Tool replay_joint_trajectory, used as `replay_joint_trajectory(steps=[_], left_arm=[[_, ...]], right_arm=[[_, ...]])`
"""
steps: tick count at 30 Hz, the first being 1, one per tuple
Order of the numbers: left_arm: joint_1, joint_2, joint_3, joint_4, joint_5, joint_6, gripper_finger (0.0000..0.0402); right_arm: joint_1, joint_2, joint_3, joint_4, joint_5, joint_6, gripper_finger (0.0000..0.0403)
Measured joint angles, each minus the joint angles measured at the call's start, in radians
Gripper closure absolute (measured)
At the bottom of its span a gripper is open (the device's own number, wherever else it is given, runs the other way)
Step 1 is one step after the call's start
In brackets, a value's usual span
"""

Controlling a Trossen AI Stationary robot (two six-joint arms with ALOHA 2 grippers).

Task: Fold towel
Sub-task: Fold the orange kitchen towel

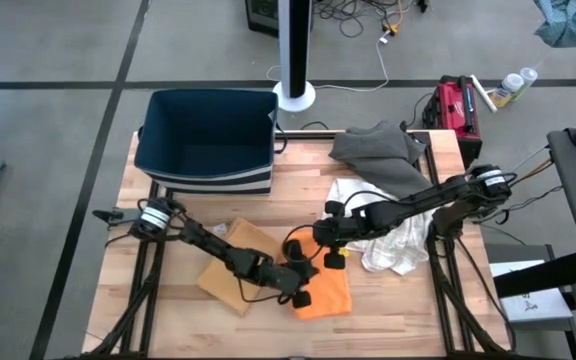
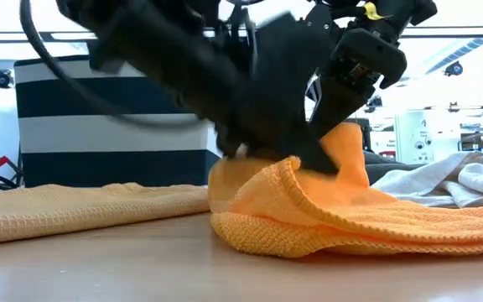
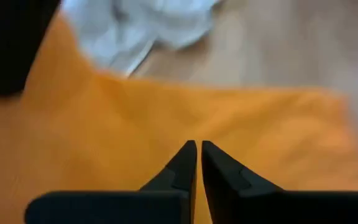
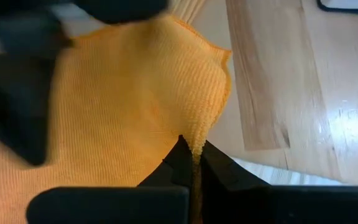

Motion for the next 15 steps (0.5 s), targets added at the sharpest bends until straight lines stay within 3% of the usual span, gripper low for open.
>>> replay_joint_trajectory(steps=[7,15], left_arm=[[0.037,0.066,-0.001,-0.008,-0.074,-0.018,0.0397],[0.024,0.012,-0.001,-0.045,-0.120,0.012,0.0390]], right_arm=[[0.005,-0.001,0.002,-0.001,-0.010,-0.013,0.0403],[0.006,-0.001,0.002,-0.002,-0.028,-0.034,0.0403]])
